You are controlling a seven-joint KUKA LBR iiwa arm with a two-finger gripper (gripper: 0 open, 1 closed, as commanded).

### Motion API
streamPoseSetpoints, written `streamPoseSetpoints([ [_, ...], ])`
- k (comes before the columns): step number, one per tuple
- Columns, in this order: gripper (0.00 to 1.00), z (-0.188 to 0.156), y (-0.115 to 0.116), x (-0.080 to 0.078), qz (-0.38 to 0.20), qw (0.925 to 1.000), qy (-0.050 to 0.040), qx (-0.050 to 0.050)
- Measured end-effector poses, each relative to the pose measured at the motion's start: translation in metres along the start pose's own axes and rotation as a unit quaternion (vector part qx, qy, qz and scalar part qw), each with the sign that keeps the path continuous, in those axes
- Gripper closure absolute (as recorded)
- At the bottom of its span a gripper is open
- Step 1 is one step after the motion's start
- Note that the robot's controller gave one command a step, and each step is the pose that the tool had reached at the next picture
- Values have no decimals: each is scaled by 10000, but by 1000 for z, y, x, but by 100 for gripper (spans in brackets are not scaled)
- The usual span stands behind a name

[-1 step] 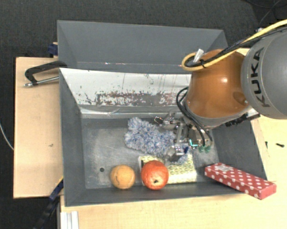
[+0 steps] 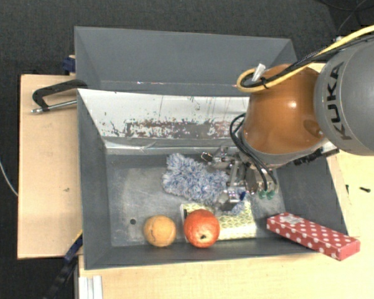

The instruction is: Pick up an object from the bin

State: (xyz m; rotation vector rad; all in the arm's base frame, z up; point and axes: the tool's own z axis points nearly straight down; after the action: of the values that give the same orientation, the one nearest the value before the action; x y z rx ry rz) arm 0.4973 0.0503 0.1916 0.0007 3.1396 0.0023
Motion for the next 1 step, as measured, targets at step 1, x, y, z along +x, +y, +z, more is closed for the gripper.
streamPoseSetpoints([
  [1,0,67,-34,-35,429,9991,-19,-2],
])
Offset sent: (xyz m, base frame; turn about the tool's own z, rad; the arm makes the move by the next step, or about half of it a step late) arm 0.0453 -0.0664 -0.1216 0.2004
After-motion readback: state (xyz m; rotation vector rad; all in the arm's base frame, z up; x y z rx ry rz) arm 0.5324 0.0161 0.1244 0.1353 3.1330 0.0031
